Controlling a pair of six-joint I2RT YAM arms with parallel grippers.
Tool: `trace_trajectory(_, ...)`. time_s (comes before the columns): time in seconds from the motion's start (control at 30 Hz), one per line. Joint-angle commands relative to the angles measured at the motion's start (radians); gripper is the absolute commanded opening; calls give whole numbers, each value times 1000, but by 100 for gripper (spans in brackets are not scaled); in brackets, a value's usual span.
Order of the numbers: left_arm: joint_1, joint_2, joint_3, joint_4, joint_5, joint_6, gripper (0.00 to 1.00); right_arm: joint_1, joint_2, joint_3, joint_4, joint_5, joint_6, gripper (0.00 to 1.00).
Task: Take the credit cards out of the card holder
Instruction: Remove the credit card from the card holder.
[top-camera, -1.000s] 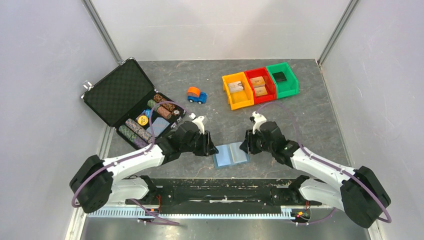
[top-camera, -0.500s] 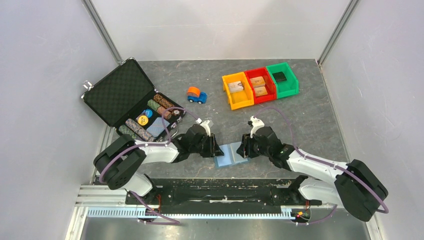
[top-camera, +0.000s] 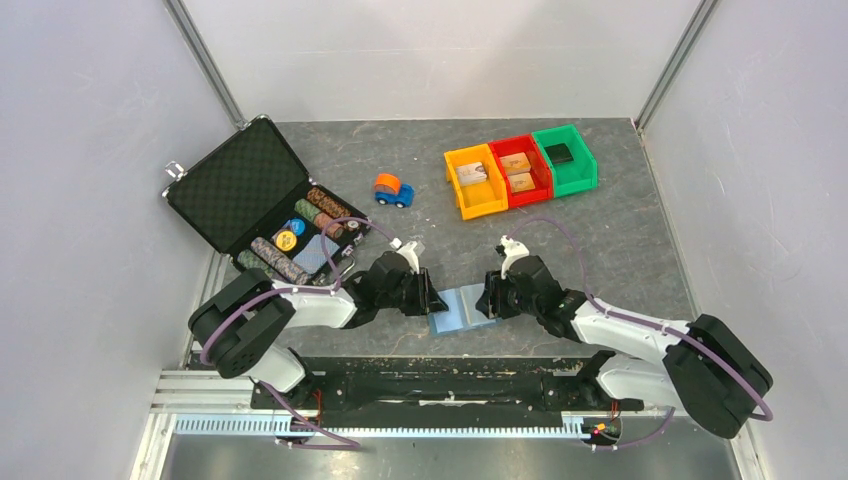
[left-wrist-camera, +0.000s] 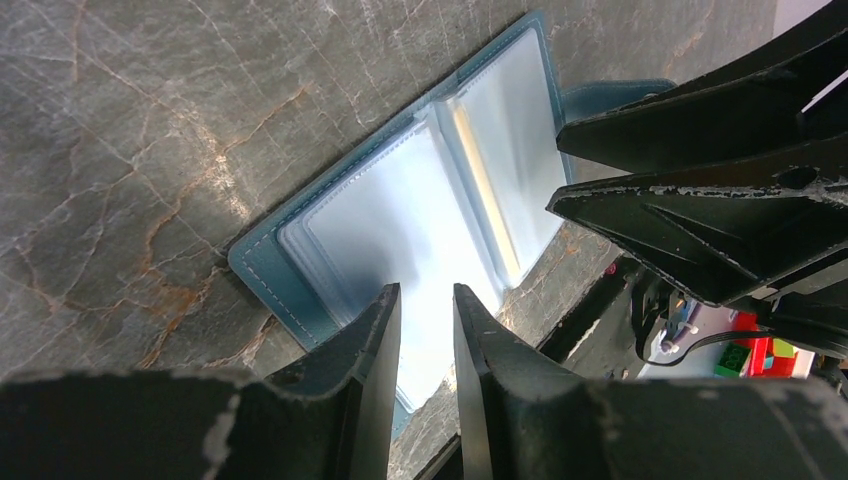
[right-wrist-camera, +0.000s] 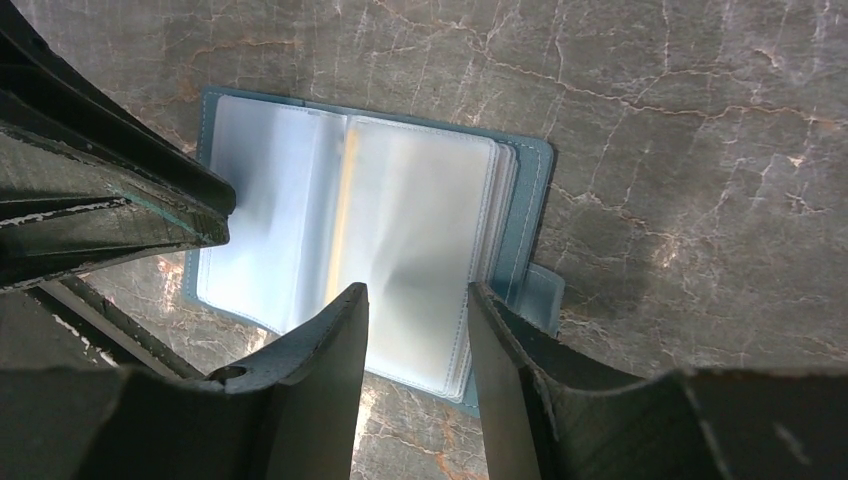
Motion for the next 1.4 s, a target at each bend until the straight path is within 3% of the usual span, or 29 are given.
trace_trajectory(0.0, -10, -12, -28, -33, -20, -8, 33, 10, 22, 2, 27, -21, 1, 43)
trace_trajectory(0.37, -15, -19, -44, -34, -26, -2, 33, 10, -15, -23, 155, -90, 56, 35)
trace_trajectory(0.8, -22, -43, -46, -40, -26, -17, 34, 12, 18, -65, 338, -256, 130, 34)
trace_trajectory(1.1, -21, -243, 29, -302, -139, -65, 46, 43, 77, -45, 393, -295, 127, 35)
trace_trajectory(1.37, -21, -418, 28, -418, -235, -79, 51, 98, 152, 35, 378, -299, 109, 38)
